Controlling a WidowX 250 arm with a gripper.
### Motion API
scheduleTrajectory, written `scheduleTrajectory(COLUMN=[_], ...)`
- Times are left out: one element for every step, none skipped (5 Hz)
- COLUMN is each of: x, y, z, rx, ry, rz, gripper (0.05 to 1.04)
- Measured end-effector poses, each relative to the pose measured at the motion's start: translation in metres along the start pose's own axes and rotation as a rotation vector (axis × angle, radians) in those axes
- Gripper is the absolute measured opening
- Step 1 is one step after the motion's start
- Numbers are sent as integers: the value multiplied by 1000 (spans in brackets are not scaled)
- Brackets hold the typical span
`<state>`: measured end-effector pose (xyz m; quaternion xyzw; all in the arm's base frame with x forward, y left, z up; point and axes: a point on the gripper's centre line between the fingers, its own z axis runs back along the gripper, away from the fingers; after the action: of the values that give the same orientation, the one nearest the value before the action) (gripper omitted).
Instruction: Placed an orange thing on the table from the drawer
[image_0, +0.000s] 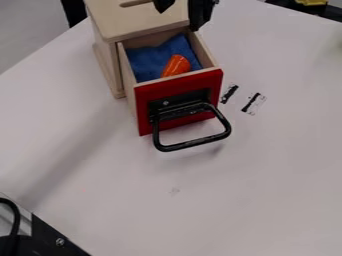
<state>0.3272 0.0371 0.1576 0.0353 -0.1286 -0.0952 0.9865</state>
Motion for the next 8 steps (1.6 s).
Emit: scheduleTrajectory(x=[-4, -10, -14, -9, -7, -7, -15, -18], y=[-1, 2, 1, 4, 7, 11, 15, 15], z=[-10, -27, -49, -65, -76, -77, -91, -97], rx=[-9, -11, -31, -17, 9, 21, 27, 35], ry=[31, 89, 149, 147, 146, 138, 177, 198], rz=[1, 79, 129, 170, 202, 237, 252, 250], gripper=[993, 993, 993, 993, 993, 993, 993, 957])
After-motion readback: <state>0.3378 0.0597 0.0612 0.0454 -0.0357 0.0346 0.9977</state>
